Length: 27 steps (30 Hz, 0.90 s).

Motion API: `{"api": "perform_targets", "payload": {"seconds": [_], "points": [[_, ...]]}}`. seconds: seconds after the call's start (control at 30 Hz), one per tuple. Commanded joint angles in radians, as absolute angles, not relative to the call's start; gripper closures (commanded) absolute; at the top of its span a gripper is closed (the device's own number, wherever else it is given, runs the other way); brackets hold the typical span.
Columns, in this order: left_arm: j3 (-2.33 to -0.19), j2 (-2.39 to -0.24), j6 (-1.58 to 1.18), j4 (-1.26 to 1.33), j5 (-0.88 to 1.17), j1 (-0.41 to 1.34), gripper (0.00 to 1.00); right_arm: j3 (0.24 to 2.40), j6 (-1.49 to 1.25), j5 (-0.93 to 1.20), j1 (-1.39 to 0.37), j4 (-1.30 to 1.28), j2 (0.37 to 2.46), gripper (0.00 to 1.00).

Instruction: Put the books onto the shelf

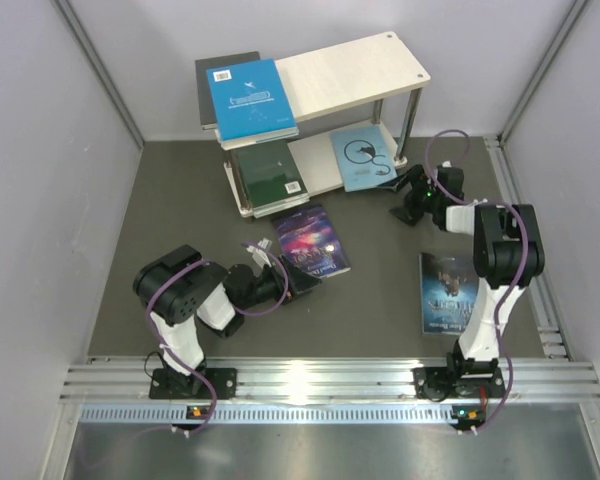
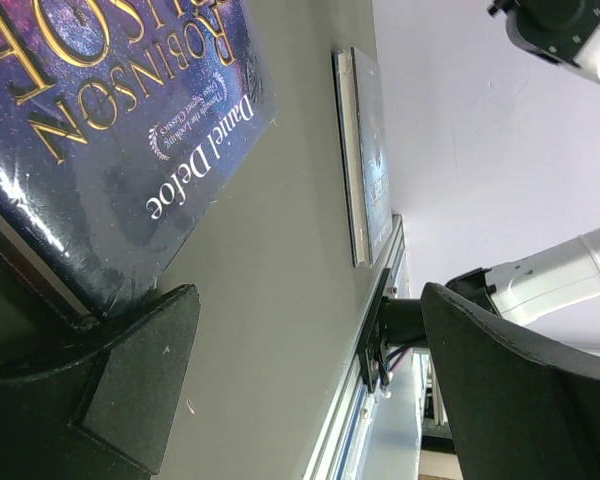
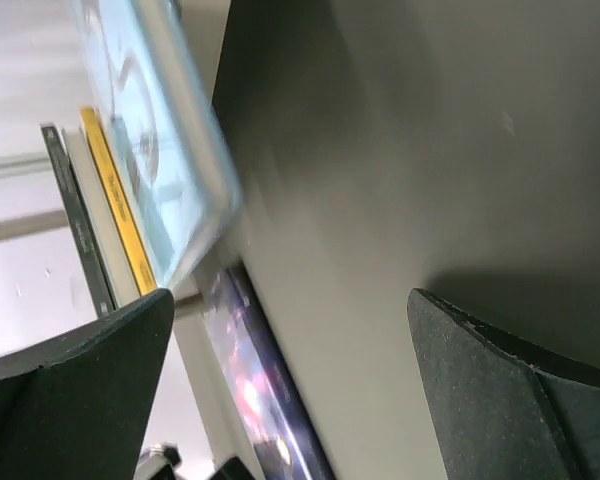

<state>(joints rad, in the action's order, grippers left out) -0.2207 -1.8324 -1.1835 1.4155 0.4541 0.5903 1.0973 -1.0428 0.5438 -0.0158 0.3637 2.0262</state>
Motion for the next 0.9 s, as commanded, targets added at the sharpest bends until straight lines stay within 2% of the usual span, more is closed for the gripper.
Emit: {"api": "perform_targets", "payload": {"seconds": [0.0, 0.1, 0.2, 0.33, 0.37, 0.47, 0.5, 0.57, 0.87], "points": [[-0.196, -1.83, -1.16, 1.695, 0.411, 0.575, 0.01, 1.023, -0.927, 0.492, -0.008, 0.259, 1.898, 0.0], [-0.187, -1.787, -1.161, 1.663, 0.417, 0.571, 0.01, 0.913, -0.91, 0.502, -0.012, 0.293, 1.816, 0.0], [-0.21, -1.671, -1.134, 1.414, 0.391, 0.561, 0.01, 0.841, -0.878, 0.509, -0.044, 0.313, 1.752, 0.0], [-0.351, -1.433, -0.985, 0.761, 0.261, 0.564, 0.01, 0.805, -0.844, 0.537, -0.086, 0.35, 1.755, 0.0], [-0.394, -1.346, -0.907, 0.46, 0.215, 0.565, 0.01, 0.81, -0.841, 0.538, -0.103, 0.354, 1.764, 0.0], [-0.535, -1.258, -0.806, 0.173, -0.001, 0.565, 0.01, 0.828, -0.839, 0.551, -0.145, 0.394, 1.811, 0.0], [-0.582, -1.256, -0.783, 0.064, -0.071, 0.561, 0.01, 0.837, -0.839, 0.549, -0.162, 0.396, 1.825, 0.0], [-0.621, -1.285, -0.746, 0.003, -0.144, 0.548, 0.01, 0.877, -0.835, 0.546, -0.21, 0.393, 1.865, 0.0], [-0.872, -1.655, -0.758, -0.207, -0.111, 0.494, 0.01, 1.049, -0.736, 0.525, -0.325, 0.259, 2.0, 0.0]]}}
